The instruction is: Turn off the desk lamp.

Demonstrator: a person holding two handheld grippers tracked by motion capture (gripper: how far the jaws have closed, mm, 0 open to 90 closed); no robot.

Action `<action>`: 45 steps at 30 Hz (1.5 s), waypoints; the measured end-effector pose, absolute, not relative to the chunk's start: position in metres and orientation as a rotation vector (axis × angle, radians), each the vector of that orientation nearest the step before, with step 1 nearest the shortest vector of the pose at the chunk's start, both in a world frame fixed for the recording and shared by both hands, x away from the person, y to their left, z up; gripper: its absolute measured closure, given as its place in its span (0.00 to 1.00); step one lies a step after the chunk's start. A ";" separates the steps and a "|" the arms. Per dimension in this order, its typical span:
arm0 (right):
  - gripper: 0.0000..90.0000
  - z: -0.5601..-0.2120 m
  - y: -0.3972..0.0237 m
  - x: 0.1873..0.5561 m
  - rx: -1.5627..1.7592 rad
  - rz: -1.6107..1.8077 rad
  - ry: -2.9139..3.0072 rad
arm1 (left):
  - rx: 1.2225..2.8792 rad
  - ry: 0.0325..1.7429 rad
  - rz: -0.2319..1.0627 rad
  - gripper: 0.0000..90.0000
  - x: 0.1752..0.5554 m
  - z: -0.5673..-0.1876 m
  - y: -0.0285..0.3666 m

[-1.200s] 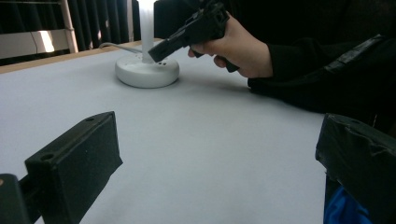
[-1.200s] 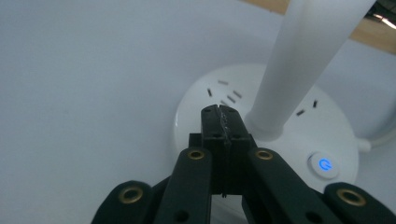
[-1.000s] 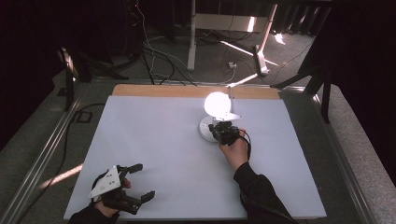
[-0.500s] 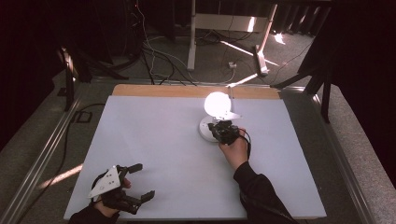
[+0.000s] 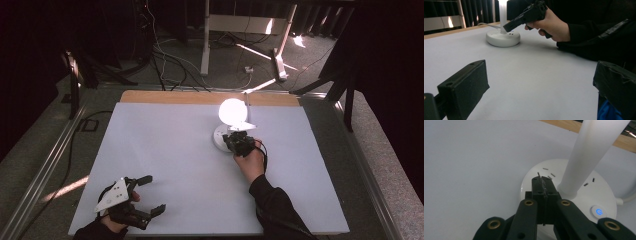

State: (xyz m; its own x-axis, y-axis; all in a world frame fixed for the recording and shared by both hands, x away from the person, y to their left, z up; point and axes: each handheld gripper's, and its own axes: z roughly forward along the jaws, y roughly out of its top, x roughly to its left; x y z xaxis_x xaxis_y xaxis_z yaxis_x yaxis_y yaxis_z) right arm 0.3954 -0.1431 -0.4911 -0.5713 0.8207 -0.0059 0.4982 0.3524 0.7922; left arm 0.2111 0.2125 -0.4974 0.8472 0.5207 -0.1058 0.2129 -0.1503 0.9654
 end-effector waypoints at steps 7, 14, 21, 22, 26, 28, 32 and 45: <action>1.00 -0.496 -0.143 0.396 1.167 1.078 2.223 | 1.727 0.567 0.293 0.01 0.211 -0.497 0.213; 1.00 -0.501 -0.144 0.398 1.177 1.065 2.229 | 1.727 0.571 0.293 0.01 0.211 -0.497 0.213; 1.00 -0.503 -0.143 0.397 1.168 1.064 2.232 | 1.726 0.570 0.294 0.01 0.211 -0.497 0.213; 1.00 -0.503 -0.143 0.396 1.165 1.065 2.229 | 1.726 0.569 0.292 0.01 0.211 -0.497 0.213; 1.00 -0.503 -0.143 0.397 1.159 1.068 2.236 | 1.725 0.568 0.291 0.01 0.211 -0.497 0.212; 1.00 -0.503 -0.143 0.397 1.165 1.069 2.231 | 1.722 0.567 0.290 0.01 0.211 -0.497 0.212; 1.00 -0.501 -0.142 0.395 1.163 1.073 2.222 | 1.719 0.568 0.293 0.01 0.211 -0.497 0.213; 0.71 -0.477 -0.144 0.387 1.134 1.206 2.247 | 1.720 0.565 0.292 0.01 0.211 -0.497 0.213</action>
